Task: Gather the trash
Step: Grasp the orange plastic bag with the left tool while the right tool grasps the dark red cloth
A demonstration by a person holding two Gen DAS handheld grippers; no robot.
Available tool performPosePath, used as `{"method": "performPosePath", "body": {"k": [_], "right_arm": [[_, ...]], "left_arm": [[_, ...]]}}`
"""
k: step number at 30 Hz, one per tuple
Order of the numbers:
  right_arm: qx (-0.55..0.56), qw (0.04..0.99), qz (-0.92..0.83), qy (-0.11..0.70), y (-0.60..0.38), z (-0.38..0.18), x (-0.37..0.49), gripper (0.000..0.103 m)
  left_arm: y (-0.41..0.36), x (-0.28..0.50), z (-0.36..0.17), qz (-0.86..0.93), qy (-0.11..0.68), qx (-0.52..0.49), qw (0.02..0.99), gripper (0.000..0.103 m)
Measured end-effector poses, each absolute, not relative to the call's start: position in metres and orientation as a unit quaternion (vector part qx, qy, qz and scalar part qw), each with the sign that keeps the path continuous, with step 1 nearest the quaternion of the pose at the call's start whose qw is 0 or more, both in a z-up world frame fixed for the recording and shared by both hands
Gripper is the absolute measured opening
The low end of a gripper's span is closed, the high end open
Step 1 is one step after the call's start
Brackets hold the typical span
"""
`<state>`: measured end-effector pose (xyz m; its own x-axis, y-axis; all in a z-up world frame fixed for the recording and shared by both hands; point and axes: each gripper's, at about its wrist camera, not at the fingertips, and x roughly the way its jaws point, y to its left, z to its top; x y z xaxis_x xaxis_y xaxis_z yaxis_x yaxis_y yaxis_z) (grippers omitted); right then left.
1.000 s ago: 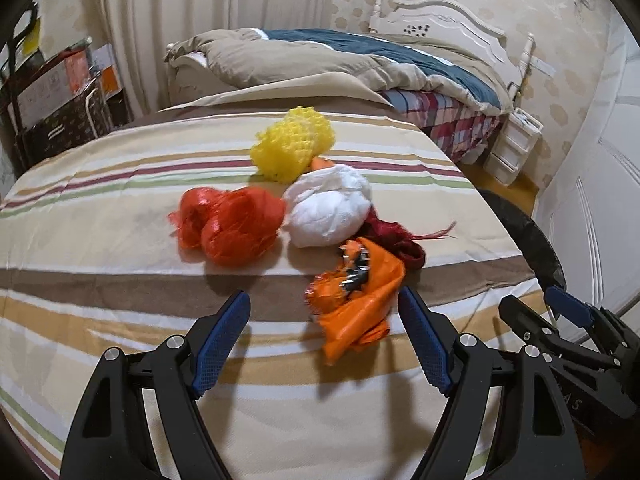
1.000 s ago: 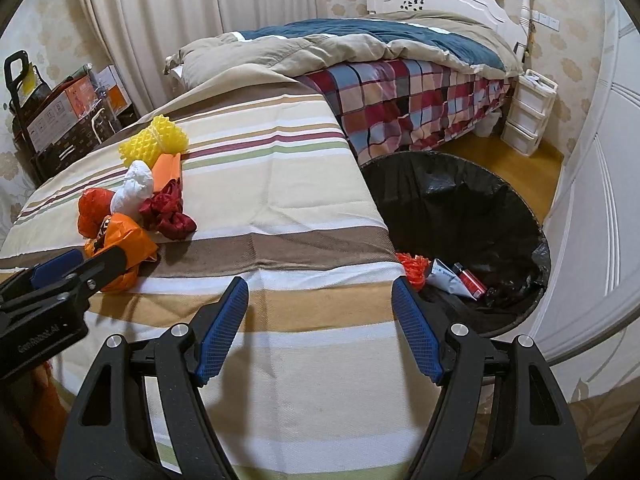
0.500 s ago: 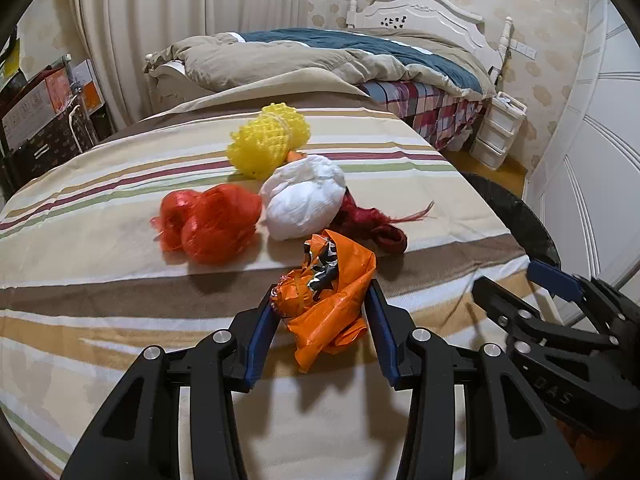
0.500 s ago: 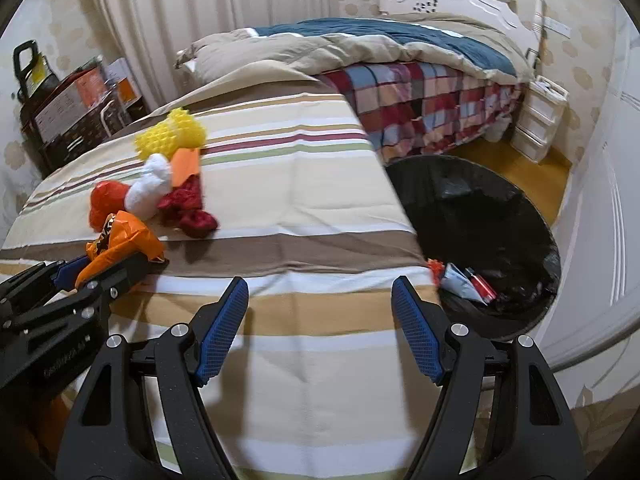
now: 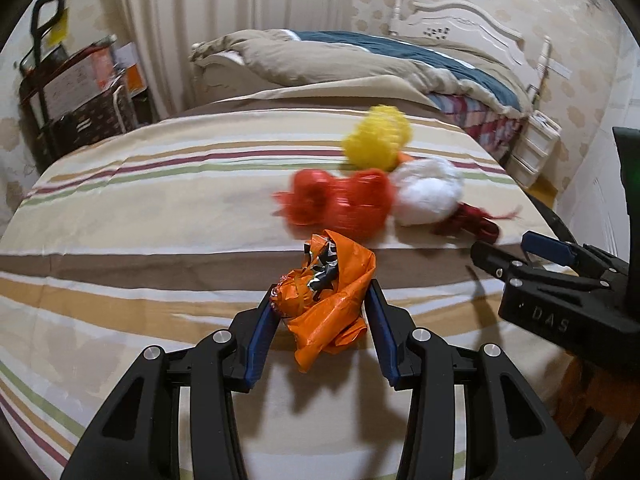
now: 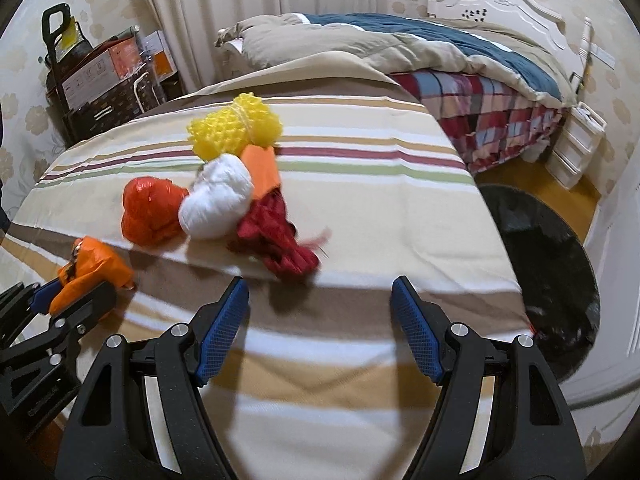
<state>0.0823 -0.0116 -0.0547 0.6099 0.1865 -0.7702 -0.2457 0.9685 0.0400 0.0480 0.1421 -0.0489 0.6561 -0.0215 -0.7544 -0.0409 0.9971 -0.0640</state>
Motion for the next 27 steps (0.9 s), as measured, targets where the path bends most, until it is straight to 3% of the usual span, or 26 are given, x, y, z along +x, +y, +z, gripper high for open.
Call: {"method": "performPosePath", "body": {"k": [7,12,17,27], "right_arm": [[-0.045,0.892,0.131,0.430,0.008,-0.056,0.098,0.071],[-0.046,0.892,0.134,0.430,0.014,-0.056,0.103,0.048],[-0.039,0.893,0.137,0.428,0.010,-0.055,0.100,0.034],[-0.019,0.896,0.125,0.426,-0.015,-0.053,0.081,0.032]], "left_arm": [[0.164,0.054,-0.049,0.022,0.414,-0.058,0.908,0.045],[0.170,0.057,-0.050,0.023,0.415,-0.066,0.907,0.045],[0.171,0.056,-0.050,0.021,0.412,-0.069,0.908,0.045],[0.163,0.049,-0.049,0.015,0.408,-0.062,0.911,0.045]]}}
